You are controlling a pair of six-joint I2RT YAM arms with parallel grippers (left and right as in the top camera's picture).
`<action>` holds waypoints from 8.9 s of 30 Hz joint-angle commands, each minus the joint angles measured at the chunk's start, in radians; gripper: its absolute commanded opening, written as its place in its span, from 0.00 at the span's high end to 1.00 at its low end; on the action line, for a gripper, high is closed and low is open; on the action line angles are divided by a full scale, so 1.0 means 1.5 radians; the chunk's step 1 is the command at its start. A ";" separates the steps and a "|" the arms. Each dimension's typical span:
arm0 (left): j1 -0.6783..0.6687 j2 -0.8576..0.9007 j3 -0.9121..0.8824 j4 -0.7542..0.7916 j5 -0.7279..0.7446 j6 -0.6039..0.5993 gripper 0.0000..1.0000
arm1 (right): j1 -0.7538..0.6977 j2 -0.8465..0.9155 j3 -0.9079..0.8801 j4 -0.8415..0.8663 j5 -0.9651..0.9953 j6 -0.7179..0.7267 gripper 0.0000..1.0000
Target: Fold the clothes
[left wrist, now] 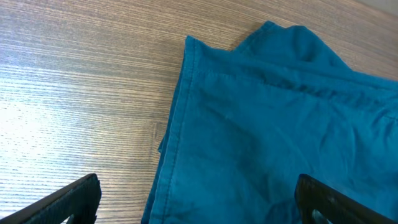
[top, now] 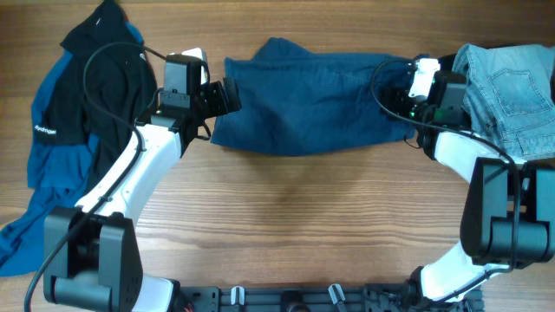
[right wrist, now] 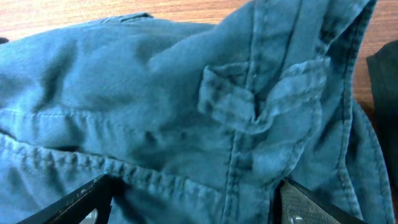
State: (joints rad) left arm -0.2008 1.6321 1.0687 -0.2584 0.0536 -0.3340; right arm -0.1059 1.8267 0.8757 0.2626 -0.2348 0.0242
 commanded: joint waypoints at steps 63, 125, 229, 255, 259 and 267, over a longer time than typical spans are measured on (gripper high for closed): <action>0.005 -0.032 -0.001 -0.046 -0.070 0.012 0.00 | 0.015 0.234 0.212 -0.035 0.023 -0.049 0.00; 0.128 0.094 -0.068 -0.089 0.051 -0.164 0.00 | 0.083 0.225 0.225 -0.046 -0.135 -0.131 0.04; 0.078 0.047 -0.057 0.028 0.207 -0.006 0.96 | 0.022 0.010 0.534 -0.770 -0.143 0.057 0.96; 0.078 0.249 -0.057 0.307 0.385 0.031 0.96 | 0.065 0.010 0.534 -0.746 -0.138 0.071 0.96; 0.077 0.275 -0.057 0.306 0.385 0.031 0.96 | 0.093 0.010 0.534 -0.741 -0.124 0.071 0.96; 0.077 0.334 -0.057 0.292 0.385 0.023 0.96 | 0.129 0.006 0.534 -0.742 -0.104 0.078 0.96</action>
State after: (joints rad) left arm -0.0856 2.0693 0.9924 0.2066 0.6609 -0.2947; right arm 0.0769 1.8519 1.6627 -0.8551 -0.3946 0.1299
